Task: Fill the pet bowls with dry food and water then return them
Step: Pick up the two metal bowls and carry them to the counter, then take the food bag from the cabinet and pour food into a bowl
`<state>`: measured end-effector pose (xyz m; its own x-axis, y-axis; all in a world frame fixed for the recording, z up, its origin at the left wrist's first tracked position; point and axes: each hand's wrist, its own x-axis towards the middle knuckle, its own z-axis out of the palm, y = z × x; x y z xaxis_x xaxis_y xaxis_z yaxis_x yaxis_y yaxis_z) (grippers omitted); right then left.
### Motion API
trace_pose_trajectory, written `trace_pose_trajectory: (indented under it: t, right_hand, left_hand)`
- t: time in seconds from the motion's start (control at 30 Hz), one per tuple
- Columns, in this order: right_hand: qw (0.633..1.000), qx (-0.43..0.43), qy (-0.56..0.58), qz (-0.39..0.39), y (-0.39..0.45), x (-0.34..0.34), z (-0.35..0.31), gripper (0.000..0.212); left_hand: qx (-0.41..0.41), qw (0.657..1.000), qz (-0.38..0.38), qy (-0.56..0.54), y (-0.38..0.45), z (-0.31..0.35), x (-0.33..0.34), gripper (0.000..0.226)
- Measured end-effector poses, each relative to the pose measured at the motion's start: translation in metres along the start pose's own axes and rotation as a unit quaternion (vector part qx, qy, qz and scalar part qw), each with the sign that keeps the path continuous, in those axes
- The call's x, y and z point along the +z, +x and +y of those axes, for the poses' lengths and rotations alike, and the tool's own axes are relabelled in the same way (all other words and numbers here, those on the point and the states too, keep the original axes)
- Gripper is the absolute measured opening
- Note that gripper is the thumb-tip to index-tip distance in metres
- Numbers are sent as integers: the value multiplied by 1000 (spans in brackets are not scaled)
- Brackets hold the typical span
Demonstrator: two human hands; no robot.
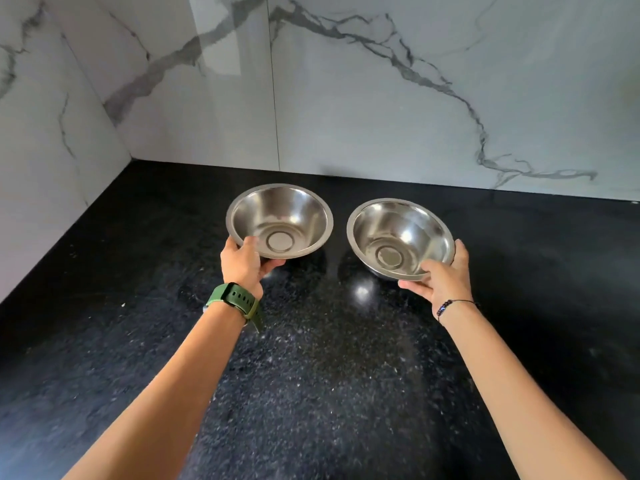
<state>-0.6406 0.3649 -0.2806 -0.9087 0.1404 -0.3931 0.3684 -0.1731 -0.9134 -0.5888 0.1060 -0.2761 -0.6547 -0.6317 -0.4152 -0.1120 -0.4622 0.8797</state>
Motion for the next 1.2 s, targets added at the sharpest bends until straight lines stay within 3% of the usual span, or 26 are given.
trace_pose_trajectory:
  t: [0.2,0.4,0.57,0.7,0.77,0.83,0.9,0.93,1.0,1.2]
  right_hand:
    - [999,8,-36,-10,3,-7,3,59]
    - [999,-7,-49,-23,9,-14,0,64]
    - [995,-20,-95,3,16,-26,-5,66]
    - [990,-18,-143,5,16,-35,-14,61]
    - [981,-10,-196,9,6,-38,-22,66]
    - [942,-47,-331,40,-6,-38,-34,77]
    - [863,-115,-487,72,-18,-34,-48,82]
    - [834,-145,-527,72,-24,-31,-55,81]
    - [810,-202,-549,50,-37,-17,-80,80]
    - [786,-400,-472,-10,-88,42,-189,73]
  left_hand:
    - [4,999,23,49,2,-6,-8,18]
    - [54,990,27,131,5,0,-20,20]
    - [41,985,-11,168,-1,10,-29,14]
    - [37,976,-3,215,-7,20,-32,8]
    - [48,967,20,250,-9,25,-36,16]
    - [90,952,39,289,-17,35,-37,33]
    - [167,929,33,328,-31,49,-31,26]
    - [207,913,32,351,-41,58,-26,34]
    - [294,867,25,402,-59,83,-12,50]
    - [498,783,-37,370,-124,185,41,42]
